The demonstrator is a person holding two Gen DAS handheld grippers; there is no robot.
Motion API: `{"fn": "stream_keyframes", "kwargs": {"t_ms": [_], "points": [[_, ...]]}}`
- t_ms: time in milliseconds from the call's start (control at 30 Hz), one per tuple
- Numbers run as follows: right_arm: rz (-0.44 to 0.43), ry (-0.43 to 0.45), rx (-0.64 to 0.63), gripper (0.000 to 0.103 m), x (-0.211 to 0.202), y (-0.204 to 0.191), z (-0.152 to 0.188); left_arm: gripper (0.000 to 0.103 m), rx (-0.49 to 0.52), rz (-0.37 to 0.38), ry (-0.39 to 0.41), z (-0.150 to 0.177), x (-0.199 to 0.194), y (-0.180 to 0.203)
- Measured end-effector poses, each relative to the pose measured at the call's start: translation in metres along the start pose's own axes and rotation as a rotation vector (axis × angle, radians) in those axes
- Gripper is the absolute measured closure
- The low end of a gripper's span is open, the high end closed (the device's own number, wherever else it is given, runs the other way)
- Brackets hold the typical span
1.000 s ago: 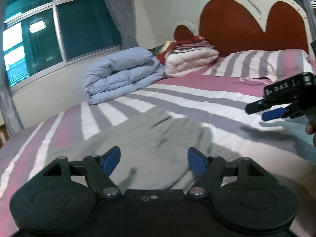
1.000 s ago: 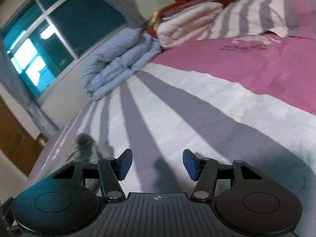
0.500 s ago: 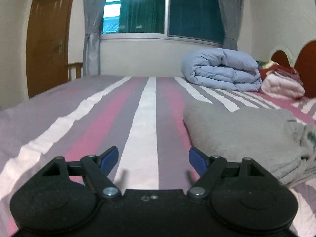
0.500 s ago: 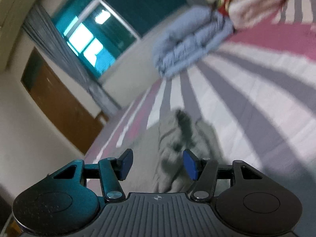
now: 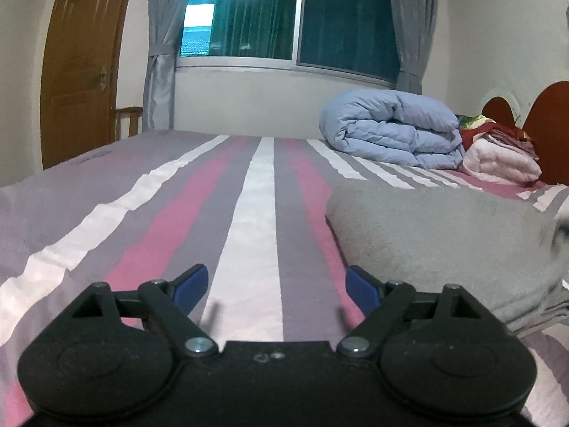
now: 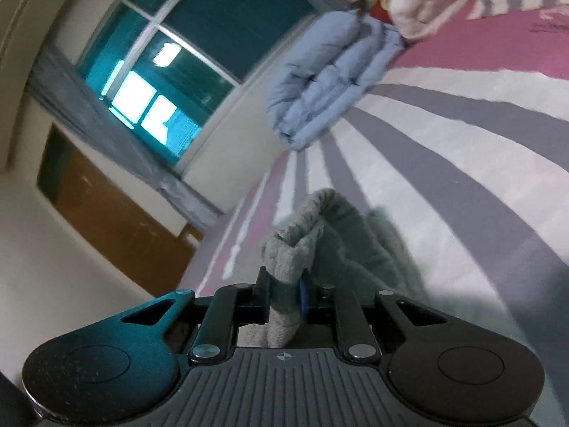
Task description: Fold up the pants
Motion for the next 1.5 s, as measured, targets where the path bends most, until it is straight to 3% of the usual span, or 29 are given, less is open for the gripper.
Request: {"fn": "stream_keyframes", "kwargs": {"t_ms": [33,167,233,267,300,500,567,600,667,733,800,867,900,967,1100,1367,1500], "points": [[0.025,-0.031,0.025,0.088,0.006,0.011,0.005,0.026,0.001,-0.002,-0.001,0.001,0.0,0.0],[0.021,0.01,0.091,0.087,-0.001,0.025,0.002,0.025,0.002,-0.014,-0.009,0.002,-0.001,-0.001],[0.028,0.041,0.076,0.069,-0.013,0.025,-0.003,0.024,-0.009,-0.017,-0.011,0.002,-0.001,-0.003],[0.016,0.048,0.093,0.045,-0.02,0.026,-0.004,0.024,-0.017,-0.017,-0.014,0.002,-0.001,-0.005],[0.017,0.058,0.114,0.033,-0.025,0.03,-0.006,0.024,-0.021,-0.018,-0.016,0.003,0.0,-0.005],[0.025,-0.046,0.195,0.034,-0.009,0.04,0.011,0.024,-0.017,-0.017,-0.023,0.003,0.001,-0.004],[0.029,-0.071,0.167,0.035,0.006,0.038,0.014,0.02,-0.022,-0.018,-0.02,0.003,0.0,-0.004],[0.043,-0.097,0.131,0.052,0.014,0.034,0.017,0.02,-0.026,-0.018,-0.023,0.004,0.0,-0.005],[0.051,-0.104,0.071,0.063,0.018,0.021,0.015,0.02,-0.035,-0.026,-0.03,0.004,0.001,-0.007],[-0.116,-0.025,0.22,0.066,0.002,0.004,0.0,0.02,-0.044,-0.03,-0.03,0.005,0.001,-0.008],[-0.206,0.079,0.356,0.066,-0.018,-0.002,-0.018,0.02,-0.05,-0.034,-0.031,0.005,0.002,-0.01],[-0.18,0.146,0.421,0.066,-0.029,0.014,-0.021,0.02,-0.052,-0.035,-0.034,0.005,0.003,-0.01],[-0.122,0.122,0.404,0.066,-0.023,0.03,-0.014,0.02,-0.052,-0.033,-0.037,0.005,0.003,-0.01],[-0.003,-0.02,0.426,0.066,-0.001,0.066,0.012,0.02,-0.049,-0.038,-0.041,0.006,0.003,-0.009],[-0.037,-0.028,0.416,0.065,-0.005,0.079,0.009,0.019,-0.054,-0.041,-0.035,0.005,0.002,-0.009],[0.013,-0.024,0.27,0.062,-0.001,0.062,0.008,0.019,-0.082,-0.041,-0.042,0.006,0.002,-0.014],[0.039,-0.002,0.226,0.044,-0.011,0.053,0.004,0.019,-0.089,-0.037,-0.041,0.006,0.001,-0.014]]}}
Point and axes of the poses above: each gripper's, at about its wrist camera, not at the fingertips, and x roughly the way its jaws point, y to its right, z to its underside, the point moved 8 cm from there along x, roughly the way its jaws point, and after that the axes turned 10 degrees about y, right-handed, at the moved point
